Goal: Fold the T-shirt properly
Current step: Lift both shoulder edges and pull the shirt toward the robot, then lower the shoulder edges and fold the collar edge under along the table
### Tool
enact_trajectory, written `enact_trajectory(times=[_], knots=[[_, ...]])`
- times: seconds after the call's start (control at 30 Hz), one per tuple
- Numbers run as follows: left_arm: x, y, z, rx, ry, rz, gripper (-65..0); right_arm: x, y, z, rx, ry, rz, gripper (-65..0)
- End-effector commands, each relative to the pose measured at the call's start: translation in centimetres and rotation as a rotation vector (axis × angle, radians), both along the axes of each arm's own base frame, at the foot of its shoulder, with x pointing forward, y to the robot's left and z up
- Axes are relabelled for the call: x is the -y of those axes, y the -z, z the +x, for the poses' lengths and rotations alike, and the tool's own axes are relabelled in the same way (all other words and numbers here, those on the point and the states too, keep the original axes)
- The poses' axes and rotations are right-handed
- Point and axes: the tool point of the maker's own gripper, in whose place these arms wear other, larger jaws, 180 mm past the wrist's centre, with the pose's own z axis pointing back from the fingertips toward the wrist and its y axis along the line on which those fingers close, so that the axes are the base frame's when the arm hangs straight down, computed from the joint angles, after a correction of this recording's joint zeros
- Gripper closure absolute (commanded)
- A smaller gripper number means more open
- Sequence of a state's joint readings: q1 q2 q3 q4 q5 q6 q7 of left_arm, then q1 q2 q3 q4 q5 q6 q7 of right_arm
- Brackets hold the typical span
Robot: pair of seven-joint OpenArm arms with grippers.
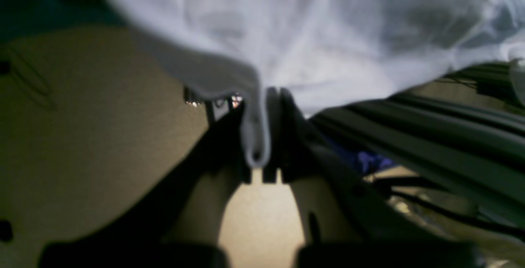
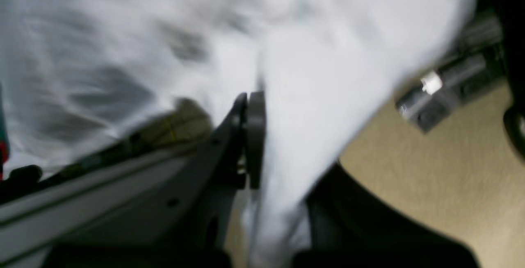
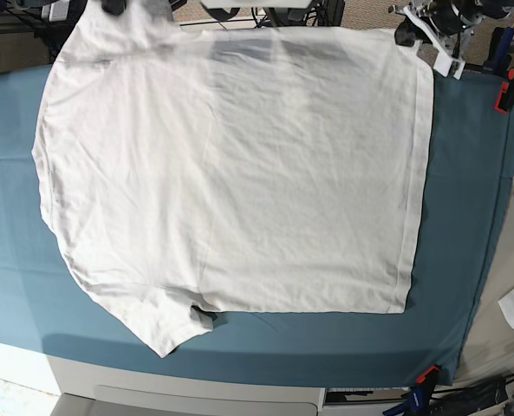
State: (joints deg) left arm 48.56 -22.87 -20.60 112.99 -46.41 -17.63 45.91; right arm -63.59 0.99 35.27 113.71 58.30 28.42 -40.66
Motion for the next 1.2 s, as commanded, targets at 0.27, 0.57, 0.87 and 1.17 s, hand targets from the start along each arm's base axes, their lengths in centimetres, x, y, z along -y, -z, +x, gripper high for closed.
enact_trajectory(times=[0.27, 0.57, 0.87, 1.17], knots=[[1.1, -3.4, 4.5, 0.180, 0.070, -0.004, 0.0, -0.6, -4.1, 6.9, 0.213, -0.126, -0.174, 0.0], [1.0, -4.6, 8.2, 0.278, 0.070, 0.010, 0.0, 0.6, -5.3, 13.1, 0.352, -0.141, -0.331, 0.0], [-0.1, -4.2, 9.4, 0.299, 0.065, 0.060, 0.0, 0.3, -0.6, 16.9, 0.336, -0.110, -0.273, 0.0], [-1.7, -4.7, 11.4, 0.344, 0.030, 0.138, 0.0, 1.5, -1.0, 19.9, 0.385, -0.104, -0.315, 0.0]])
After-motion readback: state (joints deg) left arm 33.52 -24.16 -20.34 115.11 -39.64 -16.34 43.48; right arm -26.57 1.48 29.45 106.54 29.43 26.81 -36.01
